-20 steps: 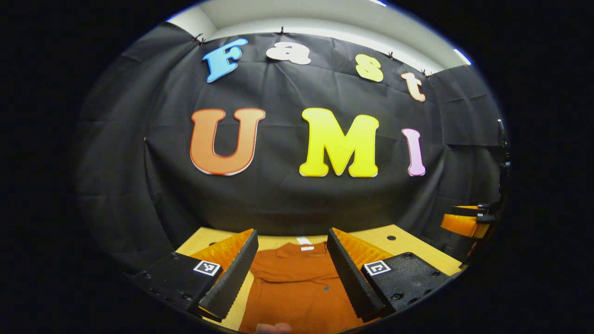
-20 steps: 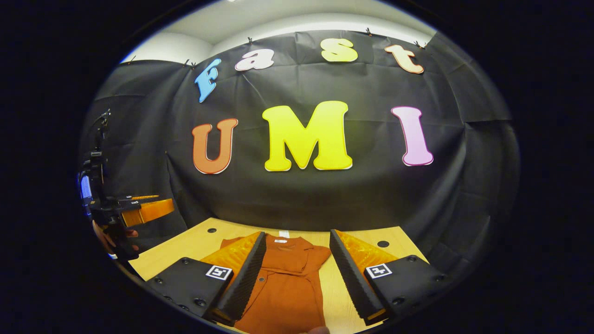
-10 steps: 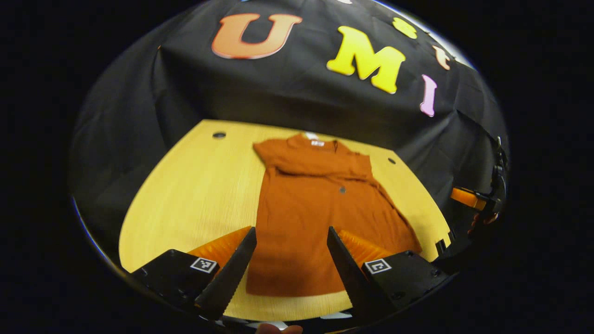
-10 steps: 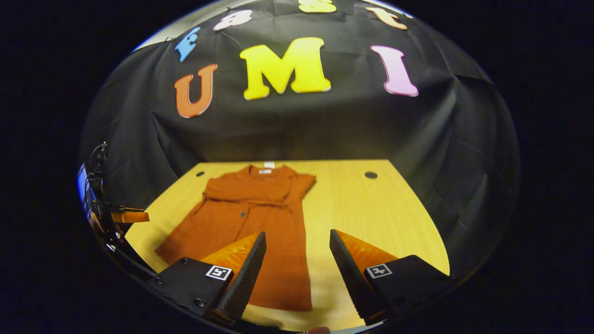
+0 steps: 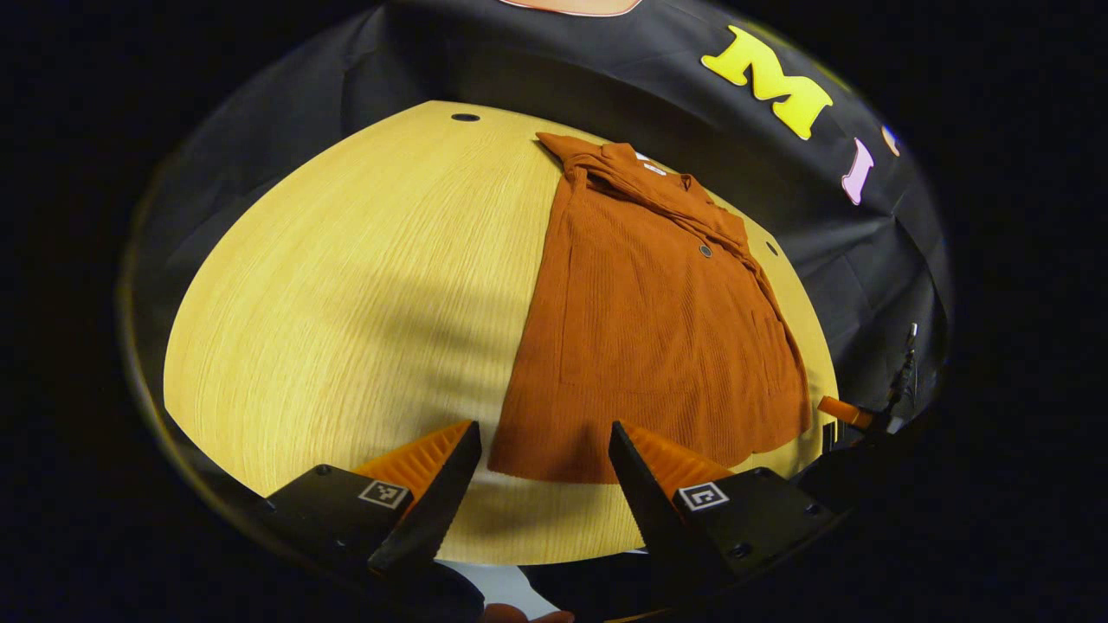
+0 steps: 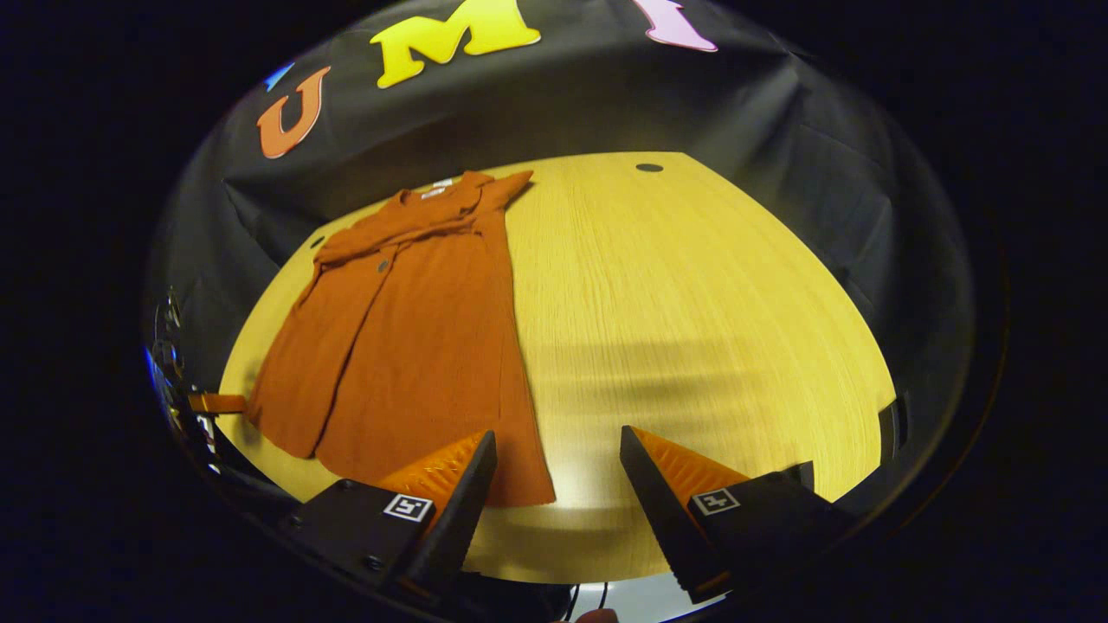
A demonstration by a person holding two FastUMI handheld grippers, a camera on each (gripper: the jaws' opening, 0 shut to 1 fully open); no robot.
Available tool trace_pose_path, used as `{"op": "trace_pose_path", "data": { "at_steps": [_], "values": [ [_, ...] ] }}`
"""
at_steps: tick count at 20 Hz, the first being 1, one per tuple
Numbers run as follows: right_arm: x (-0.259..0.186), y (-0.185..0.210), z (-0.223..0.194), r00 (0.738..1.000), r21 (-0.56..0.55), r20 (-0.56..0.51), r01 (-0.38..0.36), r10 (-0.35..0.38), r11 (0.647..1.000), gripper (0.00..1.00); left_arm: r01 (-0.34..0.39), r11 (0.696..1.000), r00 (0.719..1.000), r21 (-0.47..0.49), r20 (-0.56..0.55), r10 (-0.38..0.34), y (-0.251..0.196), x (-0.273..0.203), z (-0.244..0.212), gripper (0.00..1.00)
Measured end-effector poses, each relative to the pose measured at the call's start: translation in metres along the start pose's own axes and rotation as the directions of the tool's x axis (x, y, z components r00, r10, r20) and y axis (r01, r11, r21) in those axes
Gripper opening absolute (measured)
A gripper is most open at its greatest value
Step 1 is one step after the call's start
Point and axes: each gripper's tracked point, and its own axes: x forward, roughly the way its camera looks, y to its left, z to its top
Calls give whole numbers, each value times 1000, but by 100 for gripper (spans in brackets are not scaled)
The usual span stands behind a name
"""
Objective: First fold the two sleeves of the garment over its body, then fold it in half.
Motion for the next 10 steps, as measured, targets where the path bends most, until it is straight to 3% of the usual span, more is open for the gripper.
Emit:
{"op": "trace_pose_path", "data": {
  "at_steps": [6,8,9,10],
  "values": [
    [15,24,-10,999,-157,-47,6,-14,988,94,101,995,993,-15,-57,-102,-45,12,-12,95],
    [17,34,-11,998,-197,-59,-15,4,980,94,84,996,993,5,-79,-84,-49,19,-16,86],
    [16,37,-12,998,-206,-65,-19,6,978,79,79,997,994,16,-82,-77,-50,23,-17,77],
    [20,42,-12,998,-209,-67,-36,22,977,65,75,997,994,18,-83,-73,-51,27,-13,58]
  ]
}}
